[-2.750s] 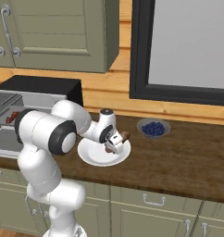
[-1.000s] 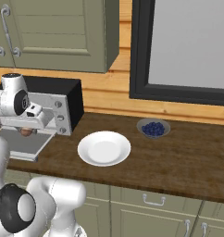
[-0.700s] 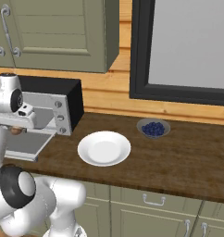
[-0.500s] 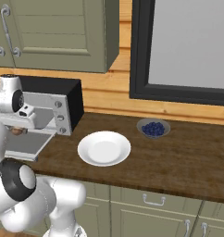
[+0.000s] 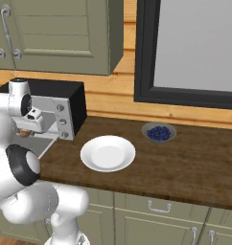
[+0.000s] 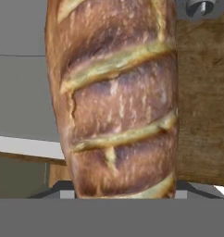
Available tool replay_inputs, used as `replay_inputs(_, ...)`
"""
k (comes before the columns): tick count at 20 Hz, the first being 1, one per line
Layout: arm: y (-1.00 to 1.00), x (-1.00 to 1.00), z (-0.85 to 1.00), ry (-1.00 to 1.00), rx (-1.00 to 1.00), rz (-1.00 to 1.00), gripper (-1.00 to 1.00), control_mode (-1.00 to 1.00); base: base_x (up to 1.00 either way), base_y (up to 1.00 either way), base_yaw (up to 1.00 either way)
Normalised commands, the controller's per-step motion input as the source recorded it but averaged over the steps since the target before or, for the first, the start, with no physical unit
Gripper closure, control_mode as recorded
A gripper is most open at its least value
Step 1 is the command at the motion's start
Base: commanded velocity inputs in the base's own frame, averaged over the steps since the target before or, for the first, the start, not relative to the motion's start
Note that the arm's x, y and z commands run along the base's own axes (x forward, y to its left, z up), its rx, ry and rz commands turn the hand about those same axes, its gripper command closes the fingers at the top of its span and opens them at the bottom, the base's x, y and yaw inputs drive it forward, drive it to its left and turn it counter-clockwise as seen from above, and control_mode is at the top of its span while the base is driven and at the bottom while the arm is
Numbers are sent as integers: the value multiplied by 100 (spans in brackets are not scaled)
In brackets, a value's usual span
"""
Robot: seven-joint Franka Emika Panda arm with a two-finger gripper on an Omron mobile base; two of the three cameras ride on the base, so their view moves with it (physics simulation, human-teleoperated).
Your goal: Pick up the kebab skewer and baguette bread, and place them inside the toaster oven. Close the toaster oven door and start by setting the timer.
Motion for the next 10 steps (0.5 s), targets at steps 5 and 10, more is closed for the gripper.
replay_inputs(5,45,61,-20,9,0,0,100,-100,0,0,0)
replay_inputs(10,12,56,-26,3,0,0,100,-100,0,0,0)
